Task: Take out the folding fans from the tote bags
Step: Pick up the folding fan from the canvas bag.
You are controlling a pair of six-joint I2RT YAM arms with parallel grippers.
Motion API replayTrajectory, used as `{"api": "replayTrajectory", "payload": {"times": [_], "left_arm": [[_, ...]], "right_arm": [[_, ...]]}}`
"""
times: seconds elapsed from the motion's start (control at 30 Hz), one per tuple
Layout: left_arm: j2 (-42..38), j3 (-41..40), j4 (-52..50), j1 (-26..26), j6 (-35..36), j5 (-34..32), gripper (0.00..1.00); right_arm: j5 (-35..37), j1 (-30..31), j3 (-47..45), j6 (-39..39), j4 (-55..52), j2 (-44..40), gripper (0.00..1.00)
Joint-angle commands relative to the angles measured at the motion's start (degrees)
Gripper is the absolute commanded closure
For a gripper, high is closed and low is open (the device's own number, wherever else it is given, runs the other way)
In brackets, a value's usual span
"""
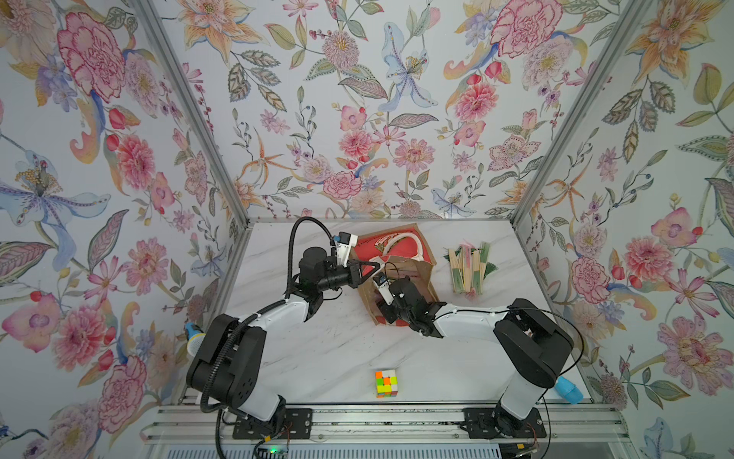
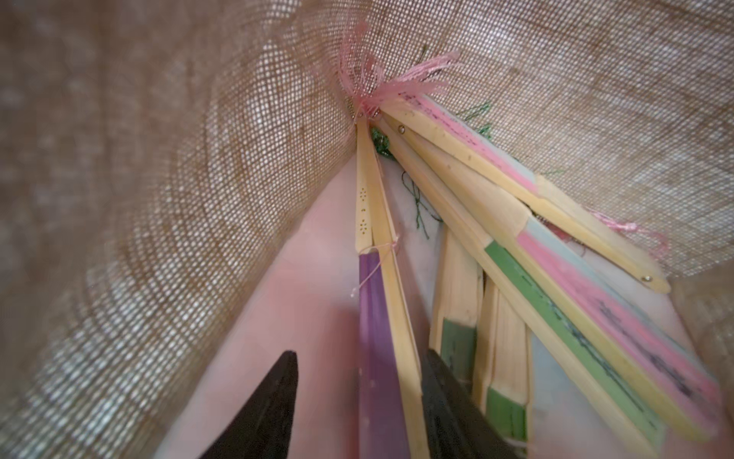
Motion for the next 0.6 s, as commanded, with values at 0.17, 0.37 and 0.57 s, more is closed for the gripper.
{"api": "replayTrajectory", "payload": {"times": [0.17, 0.37, 0.57], "left_arm": [[-1.19, -1.42, 3.71, 0.48, -3.64, 3.83, 1.00], [-0.67, -1.43, 5.52, 0.43, -4.88, 4.13, 1.00], [-0.27, -1.18, 6.14, 0.48, -5.35, 4.54, 1.00]], "right_arm": [[1.56, 0.01, 5.88, -3.81, -0.85, 5.46, 0.47], [1.23, 0.11, 7.50, -5.97, -1.99, 8.04, 0.52], [-0.23, 0.02, 7.58, -6.23, -3.15, 8.35, 0.71]]}}
